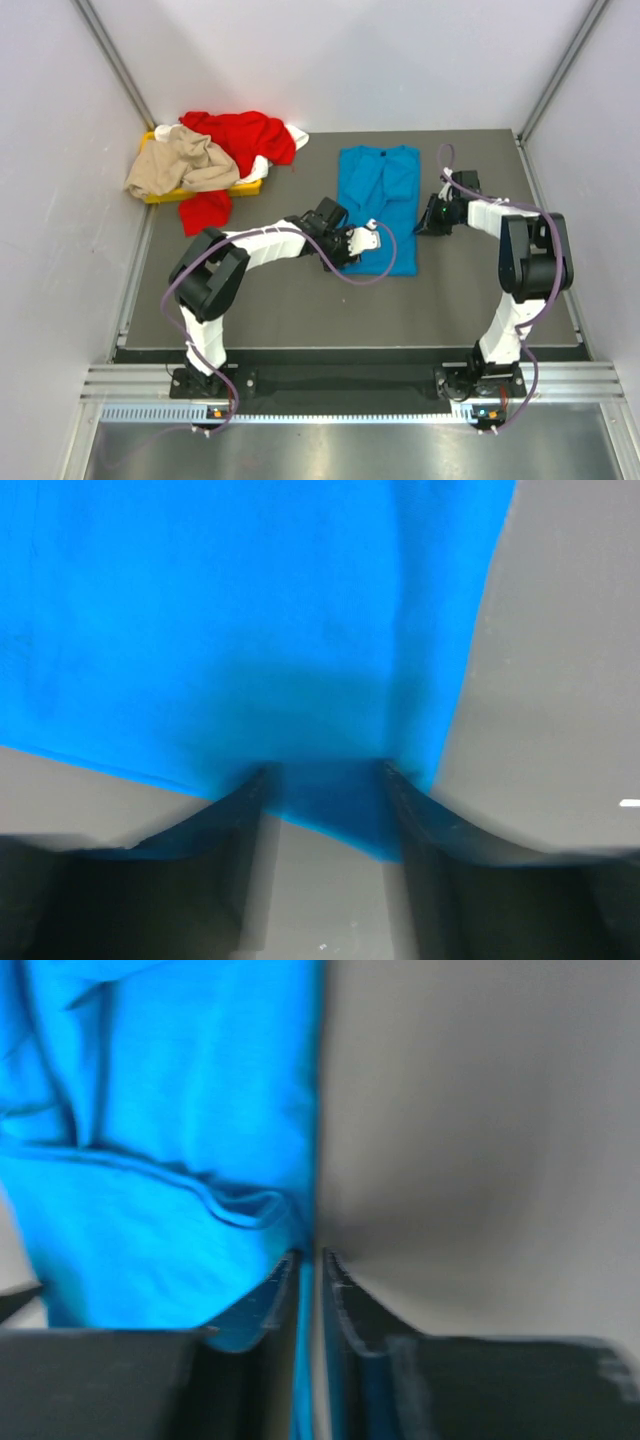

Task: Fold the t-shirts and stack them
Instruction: Fold the tshirt

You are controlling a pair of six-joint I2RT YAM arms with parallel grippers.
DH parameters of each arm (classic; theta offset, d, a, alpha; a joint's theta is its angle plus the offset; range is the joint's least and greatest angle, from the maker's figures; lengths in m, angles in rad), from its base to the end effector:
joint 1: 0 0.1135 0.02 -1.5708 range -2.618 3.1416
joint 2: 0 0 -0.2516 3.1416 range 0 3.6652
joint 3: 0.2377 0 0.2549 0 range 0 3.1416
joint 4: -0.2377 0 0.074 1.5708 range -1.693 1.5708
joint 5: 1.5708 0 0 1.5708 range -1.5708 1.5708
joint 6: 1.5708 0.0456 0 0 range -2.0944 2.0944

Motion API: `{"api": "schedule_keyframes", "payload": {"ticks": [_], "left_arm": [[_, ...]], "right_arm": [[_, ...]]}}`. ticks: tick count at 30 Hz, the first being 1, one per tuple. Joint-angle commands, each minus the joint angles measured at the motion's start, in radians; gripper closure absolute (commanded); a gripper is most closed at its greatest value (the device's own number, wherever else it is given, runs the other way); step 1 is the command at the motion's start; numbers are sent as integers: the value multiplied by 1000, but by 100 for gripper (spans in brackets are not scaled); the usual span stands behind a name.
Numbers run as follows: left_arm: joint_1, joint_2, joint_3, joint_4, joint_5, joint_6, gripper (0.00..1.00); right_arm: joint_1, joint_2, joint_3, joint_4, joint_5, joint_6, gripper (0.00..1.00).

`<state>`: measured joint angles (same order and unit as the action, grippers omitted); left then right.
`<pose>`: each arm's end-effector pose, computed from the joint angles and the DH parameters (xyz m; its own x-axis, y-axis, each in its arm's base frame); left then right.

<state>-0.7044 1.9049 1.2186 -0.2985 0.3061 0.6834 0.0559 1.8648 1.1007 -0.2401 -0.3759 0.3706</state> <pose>0.2937 -0.2677 0.1428 -0.0222 0.8090 -0.5874 0.9782 0.1390 0.1545 0.3743 0.0377 0.1280 -0.8753 0.2884 -0.3881 0.0733 0.8725 0.4831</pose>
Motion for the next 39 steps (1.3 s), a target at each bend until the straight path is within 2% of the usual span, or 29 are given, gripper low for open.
{"api": "schedule_keyframes", "payload": {"ticks": [1, 4, 6, 12, 21, 24, 25, 26, 27, 28, 29, 30, 36, 39], "left_arm": [[-33, -69, -59, -42, -58, 88, 34], [-35, -136, -83, -37, -70, 117, 33], [-37, -176, -105, -22, -94, 152, 31], [-35, -170, -182, 4, -69, 278, 31], [-37, -110, -185, 96, -50, 234, 35], [-38, -110, -198, 105, -25, 234, 38], [-40, -107, -202, 108, -24, 229, 46], [-41, -106, -205, 110, -27, 228, 54], [-41, -104, -206, 111, -32, 216, 62], [-43, -104, -208, 108, -35, 208, 81], [-44, -109, -208, 101, -41, 205, 91], [-46, -112, -209, 84, -42, 193, 100], [-63, -227, -287, 27, -58, 133, 100], [-102, -297, -310, -83, -52, 99, 100]], "right_arm": [[-1, -114, 31, -66, 112, -38, 82], [2, -246, -30, -139, 163, -33, 66], [13, -346, -134, -142, 158, 8, 55], [125, -464, -341, -119, 157, 91, 50], [157, -446, -486, 34, 88, 172, 51], [154, -415, -492, 56, 78, 174, 57], [156, -409, -493, 62, 80, 175, 61], [154, -398, -492, 68, 78, 175, 73], [154, -392, -489, 68, 80, 174, 79], [156, -389, -480, 65, 77, 169, 85], [154, -392, -479, 58, 77, 166, 95], [156, -398, -476, 55, 78, 165, 100], [166, -530, -513, -86, 81, 131, 100], [208, -642, -550, -195, 57, 126, 100]]}}
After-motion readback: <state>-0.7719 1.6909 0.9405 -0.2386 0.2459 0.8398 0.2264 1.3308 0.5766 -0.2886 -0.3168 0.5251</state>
